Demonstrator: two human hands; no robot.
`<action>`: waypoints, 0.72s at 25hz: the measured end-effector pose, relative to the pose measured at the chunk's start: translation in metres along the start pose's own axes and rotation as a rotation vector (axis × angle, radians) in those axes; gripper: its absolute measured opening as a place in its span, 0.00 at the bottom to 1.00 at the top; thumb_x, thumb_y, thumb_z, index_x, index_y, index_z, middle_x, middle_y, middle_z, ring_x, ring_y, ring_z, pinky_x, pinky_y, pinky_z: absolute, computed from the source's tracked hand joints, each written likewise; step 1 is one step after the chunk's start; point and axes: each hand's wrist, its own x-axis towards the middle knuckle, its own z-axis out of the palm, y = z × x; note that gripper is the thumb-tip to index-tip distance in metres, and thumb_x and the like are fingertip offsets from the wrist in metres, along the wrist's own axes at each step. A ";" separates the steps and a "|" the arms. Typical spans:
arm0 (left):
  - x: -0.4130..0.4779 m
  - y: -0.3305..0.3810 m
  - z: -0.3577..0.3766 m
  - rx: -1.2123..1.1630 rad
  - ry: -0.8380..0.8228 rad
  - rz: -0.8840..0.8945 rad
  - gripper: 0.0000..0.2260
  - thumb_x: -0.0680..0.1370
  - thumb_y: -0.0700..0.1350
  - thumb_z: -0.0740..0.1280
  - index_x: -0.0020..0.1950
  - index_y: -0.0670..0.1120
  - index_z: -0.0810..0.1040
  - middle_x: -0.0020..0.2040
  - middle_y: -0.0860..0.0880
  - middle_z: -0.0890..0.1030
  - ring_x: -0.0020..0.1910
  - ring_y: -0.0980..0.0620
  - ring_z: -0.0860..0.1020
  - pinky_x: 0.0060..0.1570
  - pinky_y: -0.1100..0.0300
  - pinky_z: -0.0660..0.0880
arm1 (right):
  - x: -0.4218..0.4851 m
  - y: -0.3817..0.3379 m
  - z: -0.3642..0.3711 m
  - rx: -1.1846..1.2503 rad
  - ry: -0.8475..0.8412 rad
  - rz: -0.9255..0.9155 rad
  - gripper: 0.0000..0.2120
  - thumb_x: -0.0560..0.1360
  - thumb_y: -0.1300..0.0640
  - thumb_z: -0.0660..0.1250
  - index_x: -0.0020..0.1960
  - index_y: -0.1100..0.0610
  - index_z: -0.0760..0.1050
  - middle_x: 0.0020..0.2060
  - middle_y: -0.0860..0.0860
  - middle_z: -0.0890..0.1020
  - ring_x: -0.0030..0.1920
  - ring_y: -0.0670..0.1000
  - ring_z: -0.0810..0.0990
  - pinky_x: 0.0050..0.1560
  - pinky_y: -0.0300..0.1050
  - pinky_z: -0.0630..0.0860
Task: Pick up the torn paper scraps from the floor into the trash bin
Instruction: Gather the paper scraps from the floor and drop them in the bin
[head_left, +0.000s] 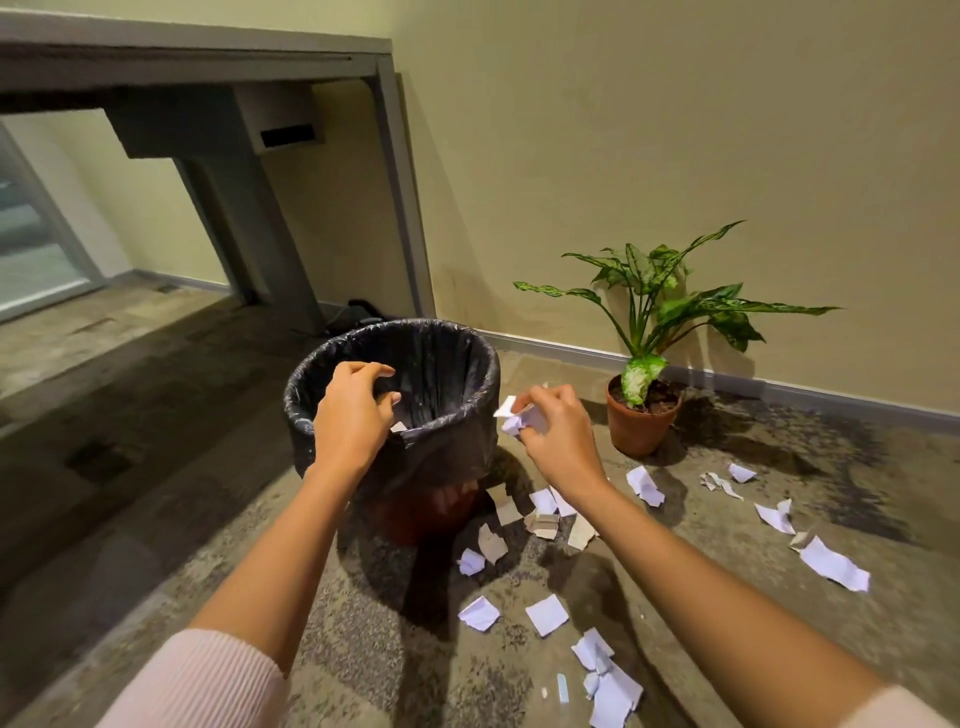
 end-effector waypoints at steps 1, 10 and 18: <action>-0.002 -0.002 -0.002 -0.009 0.024 0.005 0.12 0.76 0.46 0.70 0.60 0.49 0.80 0.61 0.49 0.76 0.51 0.48 0.79 0.51 0.54 0.74 | 0.013 -0.018 0.006 0.036 0.028 -0.051 0.11 0.72 0.67 0.67 0.50 0.53 0.77 0.49 0.51 0.71 0.49 0.49 0.73 0.44 0.35 0.70; -0.023 -0.023 -0.008 0.018 0.052 0.071 0.12 0.77 0.42 0.68 0.61 0.47 0.79 0.61 0.49 0.76 0.55 0.49 0.78 0.53 0.54 0.75 | 0.073 -0.089 0.064 -0.044 -0.197 -0.134 0.19 0.73 0.60 0.70 0.62 0.49 0.76 0.61 0.56 0.65 0.63 0.58 0.64 0.68 0.49 0.65; -0.038 -0.006 0.012 -0.033 0.095 0.151 0.10 0.77 0.42 0.67 0.58 0.49 0.79 0.60 0.50 0.76 0.55 0.49 0.77 0.55 0.50 0.75 | 0.059 -0.058 0.033 0.082 -0.160 -0.107 0.19 0.74 0.65 0.65 0.60 0.47 0.79 0.61 0.54 0.69 0.66 0.56 0.64 0.69 0.46 0.62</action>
